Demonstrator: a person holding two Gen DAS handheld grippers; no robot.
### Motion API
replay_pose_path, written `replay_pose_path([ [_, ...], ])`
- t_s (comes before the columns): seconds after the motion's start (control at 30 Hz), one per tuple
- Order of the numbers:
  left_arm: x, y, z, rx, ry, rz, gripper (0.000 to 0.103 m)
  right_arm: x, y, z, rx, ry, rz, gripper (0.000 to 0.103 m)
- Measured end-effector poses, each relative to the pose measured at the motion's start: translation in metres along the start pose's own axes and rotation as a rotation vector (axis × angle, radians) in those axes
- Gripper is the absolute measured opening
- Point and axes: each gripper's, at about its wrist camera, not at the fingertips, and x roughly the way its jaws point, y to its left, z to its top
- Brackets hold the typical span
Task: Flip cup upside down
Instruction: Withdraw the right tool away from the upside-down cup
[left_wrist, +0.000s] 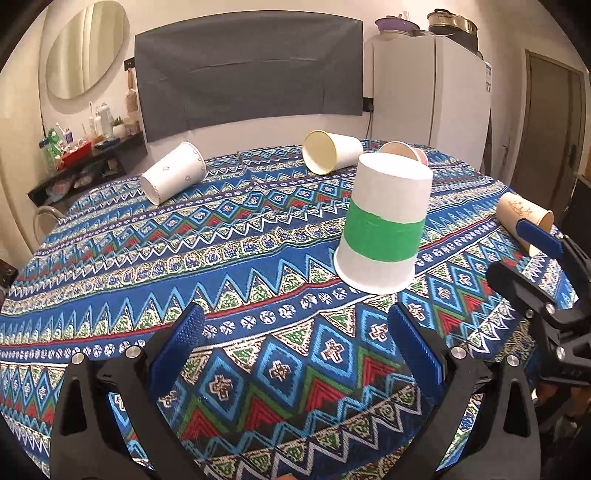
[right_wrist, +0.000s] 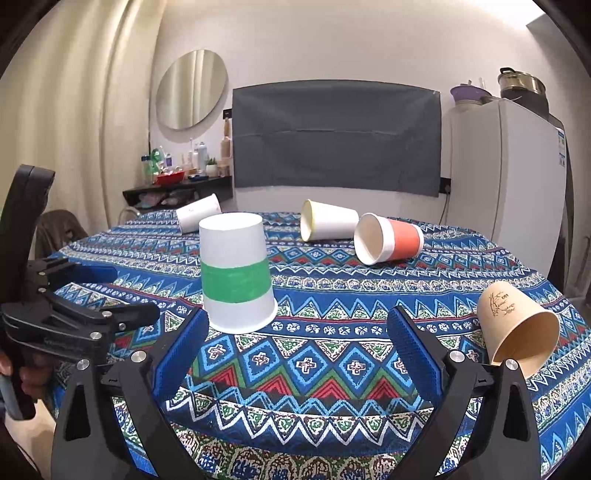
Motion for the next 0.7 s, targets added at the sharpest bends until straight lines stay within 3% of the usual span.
replay_pose_path([
  [0.27, 0.003, 0.0, 0.001, -0.001, 0.0, -0.005, 0.097, 0.0, -0.002, -0.002, 0.015, -0.013, 0.023, 0.093],
  [0.7, -0.006, -0.012, -0.004, 0.063, -0.075, 0.039, 0.097, -0.004, 0.0, -0.004, -0.002, -0.055, 0.019, 0.093],
])
